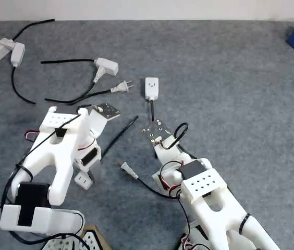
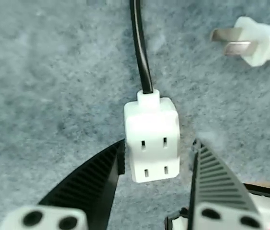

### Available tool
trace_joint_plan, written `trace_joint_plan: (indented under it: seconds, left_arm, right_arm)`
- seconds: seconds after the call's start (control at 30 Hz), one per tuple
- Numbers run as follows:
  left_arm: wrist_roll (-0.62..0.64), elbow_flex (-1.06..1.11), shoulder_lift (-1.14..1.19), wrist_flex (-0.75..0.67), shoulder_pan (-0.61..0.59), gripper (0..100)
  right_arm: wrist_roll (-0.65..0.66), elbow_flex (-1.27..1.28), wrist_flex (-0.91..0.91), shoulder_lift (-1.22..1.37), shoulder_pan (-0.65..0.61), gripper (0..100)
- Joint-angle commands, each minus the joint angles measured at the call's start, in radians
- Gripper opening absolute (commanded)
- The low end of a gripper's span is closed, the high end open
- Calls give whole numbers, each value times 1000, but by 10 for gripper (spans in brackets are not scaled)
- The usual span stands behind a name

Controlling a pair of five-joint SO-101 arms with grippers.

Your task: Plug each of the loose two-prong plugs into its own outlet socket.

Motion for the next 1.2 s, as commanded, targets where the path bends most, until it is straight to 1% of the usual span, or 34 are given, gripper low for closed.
trace_joint_plan:
  seconds: [0.0,0.13,0.3,0.53,0.63,0.73,0.93,1.0,1.07,1.17]
  left_arm:
    - [-3,-2,-13,3,27,223]
    - [31,2,-4,5,76,168]
    - [29,1,-4,5,150,103]
    - [9,-7,-4,-8,257,90]
    - [9,-1,-2,-34,255,92]
    - [5,2,-2,-32,229,124]
    - [-17,-8,-1,-43,234,258]
    - [-43,-19,1,-48,245,272]
    - [-40,-45,19,-37,243,274]
    - [-44,-81,82,-23,205,274]
  right_arm:
    - [11,-5,5,-30,-10,297]
    - [11,-5,5,-30,-10,297]
    - [11,-5,5,-30,-8,297]
    - [11,-5,5,-30,-8,297]
    - [11,-5,5,-27,-8,297]
    - [11,-5,5,-27,-7,297]
    - [11,-5,5,-25,-7,297]
    - [11,-5,5,-25,-7,297]
    - [11,-5,5,-25,-7,297]
    - [11,-5,5,-24,-7,297]
